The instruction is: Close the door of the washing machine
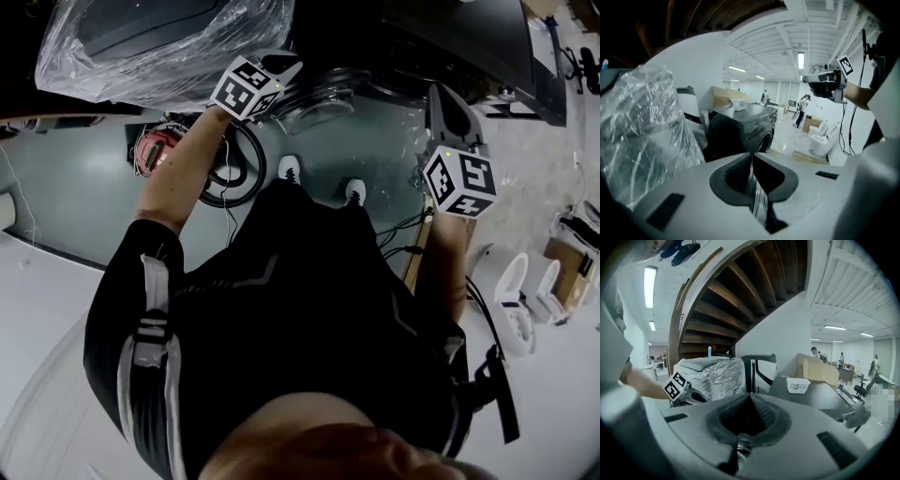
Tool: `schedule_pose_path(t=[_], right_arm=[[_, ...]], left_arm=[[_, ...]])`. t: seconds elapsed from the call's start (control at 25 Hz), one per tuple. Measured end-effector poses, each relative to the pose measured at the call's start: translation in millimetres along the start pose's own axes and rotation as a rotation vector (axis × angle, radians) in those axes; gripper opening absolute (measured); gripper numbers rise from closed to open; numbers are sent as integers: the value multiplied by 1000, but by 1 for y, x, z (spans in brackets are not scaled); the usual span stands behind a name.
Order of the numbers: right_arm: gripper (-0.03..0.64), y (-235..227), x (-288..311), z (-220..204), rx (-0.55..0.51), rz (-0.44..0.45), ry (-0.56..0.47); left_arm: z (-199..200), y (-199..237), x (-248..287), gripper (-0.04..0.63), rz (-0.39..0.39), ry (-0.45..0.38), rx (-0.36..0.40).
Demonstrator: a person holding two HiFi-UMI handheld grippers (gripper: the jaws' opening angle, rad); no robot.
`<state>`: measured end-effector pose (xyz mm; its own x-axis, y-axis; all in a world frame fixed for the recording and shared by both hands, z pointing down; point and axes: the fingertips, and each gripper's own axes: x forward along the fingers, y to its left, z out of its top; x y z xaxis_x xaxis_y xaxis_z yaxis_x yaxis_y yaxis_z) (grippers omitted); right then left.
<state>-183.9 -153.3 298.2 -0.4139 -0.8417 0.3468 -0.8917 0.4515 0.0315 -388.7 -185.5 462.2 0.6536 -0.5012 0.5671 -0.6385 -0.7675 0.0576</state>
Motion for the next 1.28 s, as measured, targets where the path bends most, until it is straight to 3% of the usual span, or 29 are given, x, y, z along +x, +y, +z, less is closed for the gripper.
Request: schedule_pose_path(t=[0.12,0.64,0.8,1.28], right_arm=[[5,7,5,-18,40,-8,30],[5,32,16,-88,140,-17,171],[5,35,19,-107,140,-18,201],[5,36,35,-157,187,-12,268]], left_arm=[[-27,7,15,15,15,51,-6],[-128,9,72,123,-112,276,22],[-145,12,89,133,-124,310,-1],[-185,13,124,133,-117,412,105]])
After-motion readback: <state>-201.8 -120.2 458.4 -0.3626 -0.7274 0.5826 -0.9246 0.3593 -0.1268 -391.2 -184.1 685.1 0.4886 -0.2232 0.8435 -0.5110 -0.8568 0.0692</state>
